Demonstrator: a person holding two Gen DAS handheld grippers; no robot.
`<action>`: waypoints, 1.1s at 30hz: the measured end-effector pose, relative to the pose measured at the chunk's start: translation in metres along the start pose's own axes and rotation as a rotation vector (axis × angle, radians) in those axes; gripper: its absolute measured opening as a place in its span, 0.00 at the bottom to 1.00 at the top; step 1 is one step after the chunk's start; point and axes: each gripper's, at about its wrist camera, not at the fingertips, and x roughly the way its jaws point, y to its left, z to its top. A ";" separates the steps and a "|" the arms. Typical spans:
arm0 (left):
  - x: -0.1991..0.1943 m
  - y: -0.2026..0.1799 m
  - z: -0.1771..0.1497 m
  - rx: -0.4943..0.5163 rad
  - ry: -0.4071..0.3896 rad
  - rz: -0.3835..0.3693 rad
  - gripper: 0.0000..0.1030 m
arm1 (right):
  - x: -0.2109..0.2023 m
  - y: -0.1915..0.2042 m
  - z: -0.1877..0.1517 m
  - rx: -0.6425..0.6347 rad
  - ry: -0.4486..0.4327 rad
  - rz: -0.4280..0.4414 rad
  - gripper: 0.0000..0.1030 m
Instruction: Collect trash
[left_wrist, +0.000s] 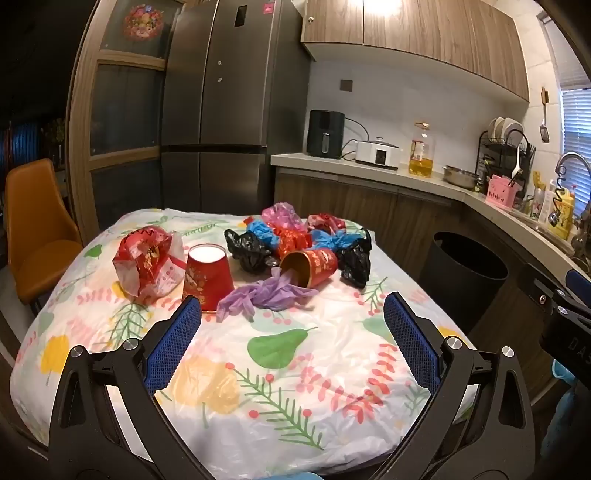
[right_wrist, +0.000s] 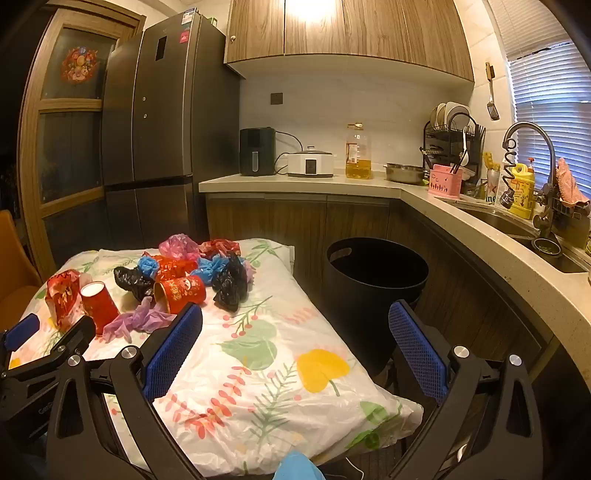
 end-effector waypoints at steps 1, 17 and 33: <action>0.000 0.000 0.000 0.001 0.000 0.002 0.95 | 0.000 0.000 0.000 0.001 0.001 0.001 0.95; 0.000 0.000 0.000 0.004 0.001 -0.002 0.95 | -0.001 0.000 0.001 0.002 -0.001 0.001 0.95; 0.000 0.000 0.000 0.003 0.001 -0.002 0.95 | -0.002 -0.001 0.001 0.002 -0.004 0.002 0.95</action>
